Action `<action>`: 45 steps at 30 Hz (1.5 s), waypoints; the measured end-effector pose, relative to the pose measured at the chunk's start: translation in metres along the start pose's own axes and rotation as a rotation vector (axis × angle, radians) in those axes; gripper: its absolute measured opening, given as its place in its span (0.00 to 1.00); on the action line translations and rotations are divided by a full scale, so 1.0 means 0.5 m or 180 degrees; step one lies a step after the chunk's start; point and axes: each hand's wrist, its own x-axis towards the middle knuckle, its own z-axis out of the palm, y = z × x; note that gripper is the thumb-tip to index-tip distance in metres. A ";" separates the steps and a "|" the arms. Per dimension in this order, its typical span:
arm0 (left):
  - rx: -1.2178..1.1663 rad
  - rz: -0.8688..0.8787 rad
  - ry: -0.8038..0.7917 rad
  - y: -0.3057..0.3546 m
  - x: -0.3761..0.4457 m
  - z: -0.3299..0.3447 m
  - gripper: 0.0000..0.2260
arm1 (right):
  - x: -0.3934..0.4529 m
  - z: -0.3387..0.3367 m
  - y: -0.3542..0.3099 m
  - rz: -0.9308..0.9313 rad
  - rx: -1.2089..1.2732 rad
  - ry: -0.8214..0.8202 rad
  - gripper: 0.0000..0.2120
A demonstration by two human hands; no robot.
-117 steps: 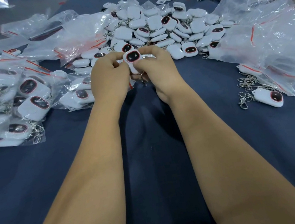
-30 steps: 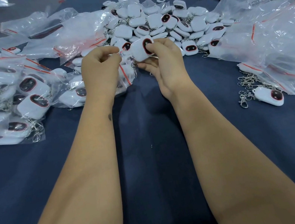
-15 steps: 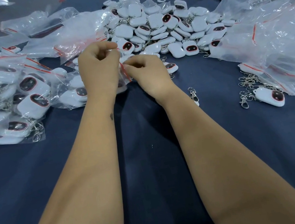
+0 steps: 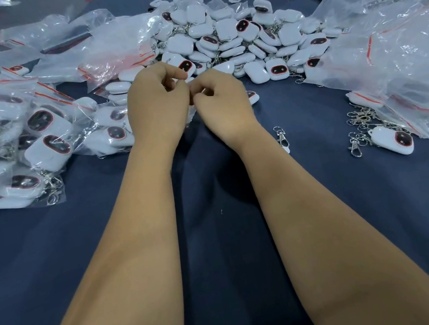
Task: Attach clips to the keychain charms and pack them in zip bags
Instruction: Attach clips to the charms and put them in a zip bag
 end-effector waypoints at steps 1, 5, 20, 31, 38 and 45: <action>0.0072 0.0022 -0.0056 -0.002 0.001 0.001 0.10 | 0.003 -0.006 0.002 0.0012 -0.0146 0.0192 0.11; 0.0379 0.0096 -0.0268 -0.011 0.001 0.006 0.11 | 0.016 -0.029 0.020 0.0187 -0.1281 0.0654 0.12; 0.0973 0.0256 -0.0389 -0.018 0.005 0.012 0.10 | 0.022 -0.034 0.027 0.0668 0.1236 0.0835 0.21; 0.1081 0.0358 -0.0442 -0.022 0.007 0.010 0.12 | 0.026 -0.022 0.029 0.0553 0.0809 0.0208 0.10; 0.1183 0.0352 -0.0505 -0.022 0.010 0.010 0.11 | 0.021 -0.020 0.024 0.0563 0.1295 0.0136 0.18; 0.0847 0.0279 -0.0294 -0.017 0.008 0.008 0.09 | 0.028 -0.026 0.031 0.0653 0.2206 0.0052 0.11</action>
